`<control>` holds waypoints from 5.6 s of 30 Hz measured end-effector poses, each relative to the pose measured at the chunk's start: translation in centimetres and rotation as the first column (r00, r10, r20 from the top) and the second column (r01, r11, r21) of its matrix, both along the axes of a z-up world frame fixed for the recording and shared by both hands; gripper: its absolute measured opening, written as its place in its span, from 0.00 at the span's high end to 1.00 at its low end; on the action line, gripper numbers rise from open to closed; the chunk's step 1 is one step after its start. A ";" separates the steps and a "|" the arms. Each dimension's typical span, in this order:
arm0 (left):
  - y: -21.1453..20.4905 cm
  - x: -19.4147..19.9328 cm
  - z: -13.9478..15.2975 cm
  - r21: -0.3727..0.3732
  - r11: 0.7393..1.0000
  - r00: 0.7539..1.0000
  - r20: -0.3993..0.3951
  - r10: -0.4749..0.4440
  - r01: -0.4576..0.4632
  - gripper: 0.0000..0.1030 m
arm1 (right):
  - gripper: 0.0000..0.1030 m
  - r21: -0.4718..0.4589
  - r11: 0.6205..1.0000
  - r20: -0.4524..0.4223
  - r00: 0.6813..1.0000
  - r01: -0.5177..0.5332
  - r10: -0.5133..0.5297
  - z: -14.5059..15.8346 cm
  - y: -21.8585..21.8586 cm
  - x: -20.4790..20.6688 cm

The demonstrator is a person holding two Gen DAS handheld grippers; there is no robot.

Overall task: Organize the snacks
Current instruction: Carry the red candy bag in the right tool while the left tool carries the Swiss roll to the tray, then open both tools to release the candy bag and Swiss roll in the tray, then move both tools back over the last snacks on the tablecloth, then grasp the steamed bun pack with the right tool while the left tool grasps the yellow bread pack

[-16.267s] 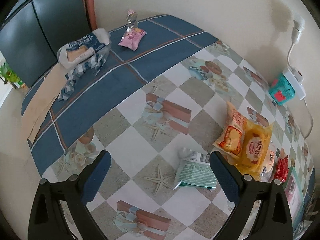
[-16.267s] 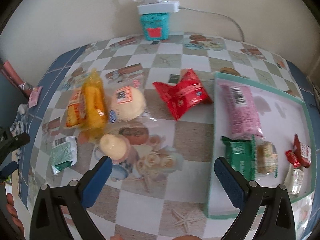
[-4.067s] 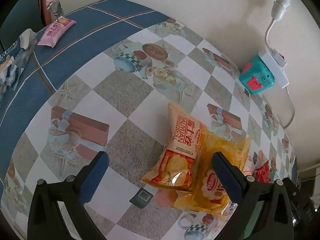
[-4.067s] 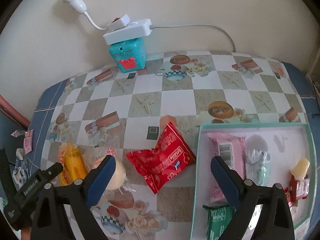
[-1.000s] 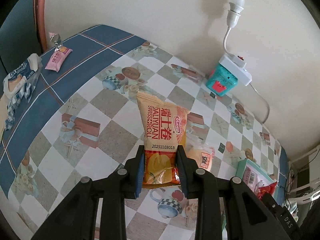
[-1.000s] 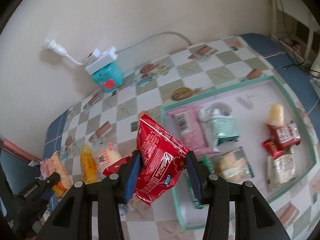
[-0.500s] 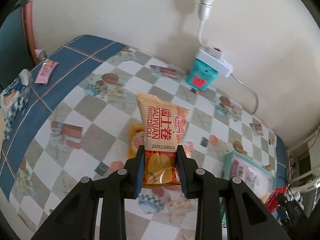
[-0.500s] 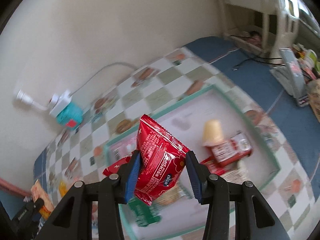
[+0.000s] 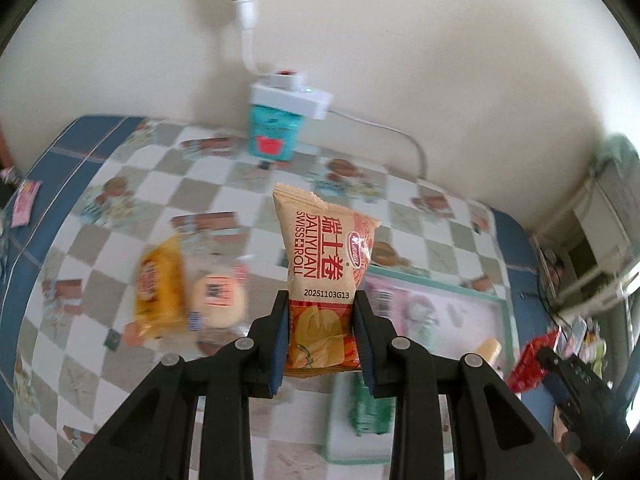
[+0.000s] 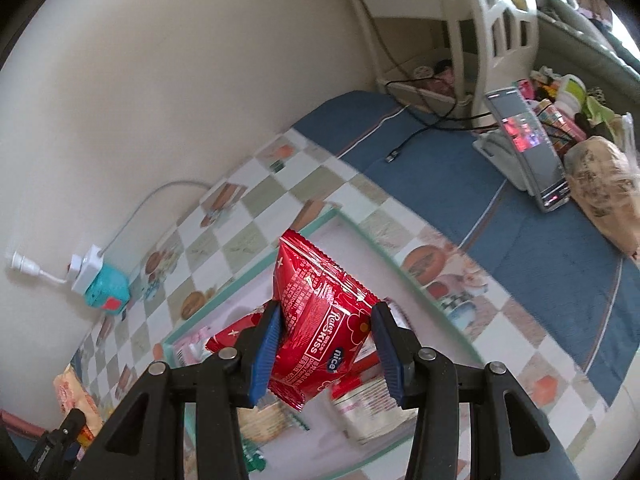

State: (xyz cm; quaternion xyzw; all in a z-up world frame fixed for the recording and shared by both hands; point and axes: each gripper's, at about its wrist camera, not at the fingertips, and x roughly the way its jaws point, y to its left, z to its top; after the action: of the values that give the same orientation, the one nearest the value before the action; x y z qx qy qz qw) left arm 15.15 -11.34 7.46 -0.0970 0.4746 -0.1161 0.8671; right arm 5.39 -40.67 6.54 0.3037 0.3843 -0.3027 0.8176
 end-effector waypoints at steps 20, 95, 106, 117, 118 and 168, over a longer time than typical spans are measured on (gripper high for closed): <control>-14.2 -1.4 -2.5 0.066 0.952 0.954 -0.040 -0.297 0.299 0.69 | 0.53 -0.109 0.993 -0.002 0.999 0.038 -0.038 -2.1 -4.9 0.8; 9.2 1.0 -4.9 0.187 0.948 0.955 -0.098 0.280 -0.259 0.04 | 0.00 -0.099 0.964 -0.122 0.964 -0.248 0.235 -1.8 7.5 3.4; 16.5 -0.1 -5.4 0.174 0.909 0.909 -0.115 0.400 -0.378 0.04 | 0.00 -0.098 0.938 -0.143 0.937 -0.333 0.317 -1.9 12.6 4.5; 20.3 -0.2 -6.3 0.144 0.890 0.882 -0.136 0.451 -0.432 0.04 | 0.00 -0.104 0.890 -0.179 0.889 -0.444 0.422 -3.3 17.3 6.7; 20.4 -0.1 -6.4 0.143 0.892 0.883 -0.140 0.448 -0.429 0.04 | 0.00 -0.104 0.886 -0.182 0.884 -0.452 0.430 -3.4 17.7 6.8; 19.9 6.7 -12.4 -0.183 0.906 0.903 -0.284 0.323 -0.381 0.04 | 0.02 -0.018 0.695 -0.232 0.679 -0.719 0.697 -11.3 30.3 17.2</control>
State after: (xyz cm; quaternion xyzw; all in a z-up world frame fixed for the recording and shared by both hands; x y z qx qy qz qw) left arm 21.81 8.56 -4.96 -0.2971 0.5362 0.0013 0.7901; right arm 22.64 -10.35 -4.77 0.0534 0.5375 -0.0127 0.8415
